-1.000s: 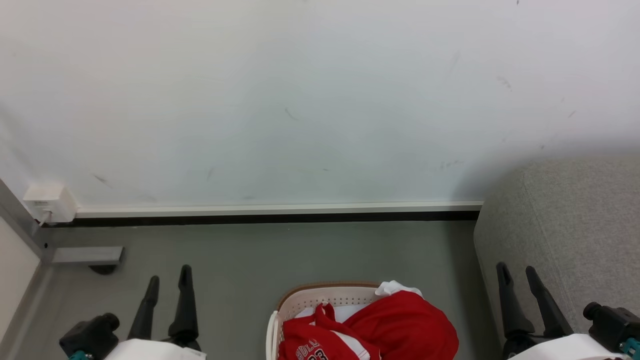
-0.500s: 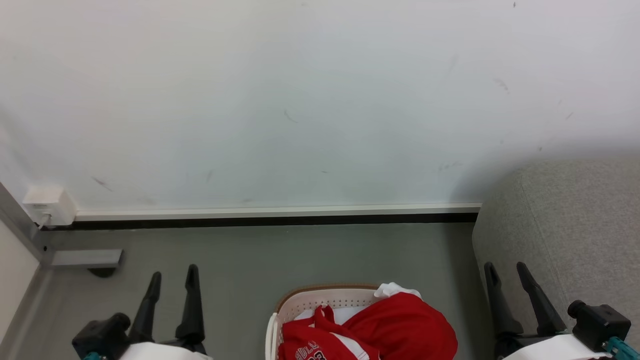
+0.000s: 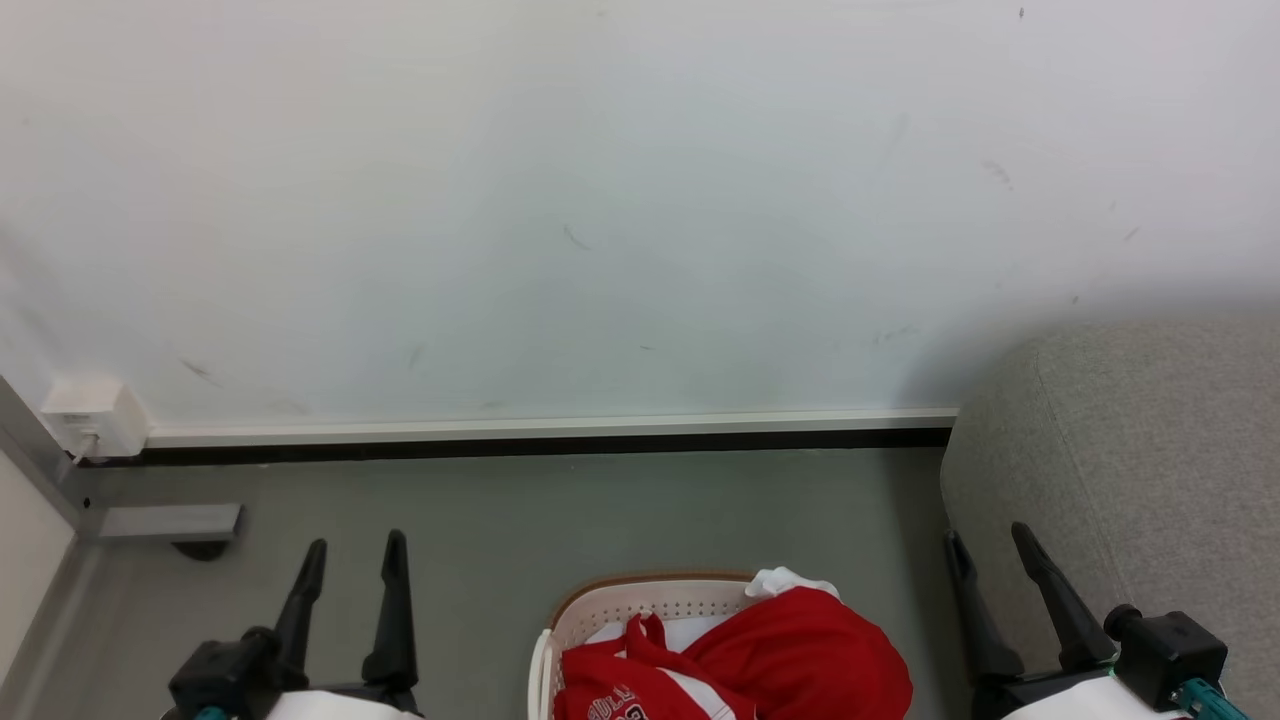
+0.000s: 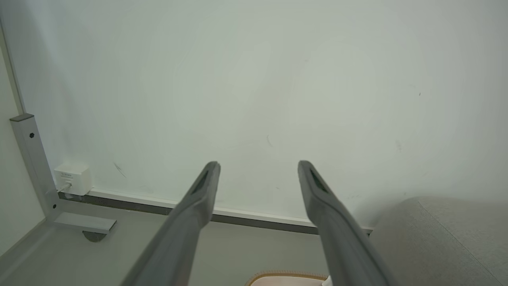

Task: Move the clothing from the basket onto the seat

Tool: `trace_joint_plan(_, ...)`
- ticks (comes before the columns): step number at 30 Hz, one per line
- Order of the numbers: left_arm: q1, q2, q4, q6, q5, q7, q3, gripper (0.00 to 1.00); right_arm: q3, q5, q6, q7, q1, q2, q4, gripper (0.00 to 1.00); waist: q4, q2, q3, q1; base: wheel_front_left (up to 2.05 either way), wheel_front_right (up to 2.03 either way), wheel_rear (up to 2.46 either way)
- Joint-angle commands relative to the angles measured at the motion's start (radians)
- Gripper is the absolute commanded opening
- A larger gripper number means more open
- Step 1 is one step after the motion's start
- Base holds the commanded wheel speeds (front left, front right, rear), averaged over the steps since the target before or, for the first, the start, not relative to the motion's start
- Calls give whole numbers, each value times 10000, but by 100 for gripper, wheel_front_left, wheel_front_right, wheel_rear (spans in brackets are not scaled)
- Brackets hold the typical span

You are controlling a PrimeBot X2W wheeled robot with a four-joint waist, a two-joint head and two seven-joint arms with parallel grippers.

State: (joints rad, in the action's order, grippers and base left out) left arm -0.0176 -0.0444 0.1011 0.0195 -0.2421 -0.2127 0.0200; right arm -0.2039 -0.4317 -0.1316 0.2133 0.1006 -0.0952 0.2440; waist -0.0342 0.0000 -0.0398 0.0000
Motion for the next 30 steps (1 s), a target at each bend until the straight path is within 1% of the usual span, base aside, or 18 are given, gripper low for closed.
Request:
trace_joint_plan(1, 50, -85, -48, -34, 394, -132, 15, 100, -54, 232, 14, 104, 172, -76, -51, 100, -12, 0, -7, 0, 0, 0, 0)
trace_joint_plan(18, 124, -93, -126, -108, 1592, -437, 92, 100, -300, 1247, 18, 439, 193, -114, -213, 100, -92, 0, -44, 0, 0, 0, 0)
trace_joint_plan(24, 156, -95, -144, -128, 1872, -535, 125, 100, -375, 1555, 19, 545, 197, -124, -239, 100, -117, 0, -59, 0, 0, 0, 0)
trace_joint_plan(30, 143, -94, -129, -125, 1835, -521, 127, 100, -338, 1522, 19, 519, 166, -115, -261, 100, -123, 0, -54, 0, 0, 0, 0)
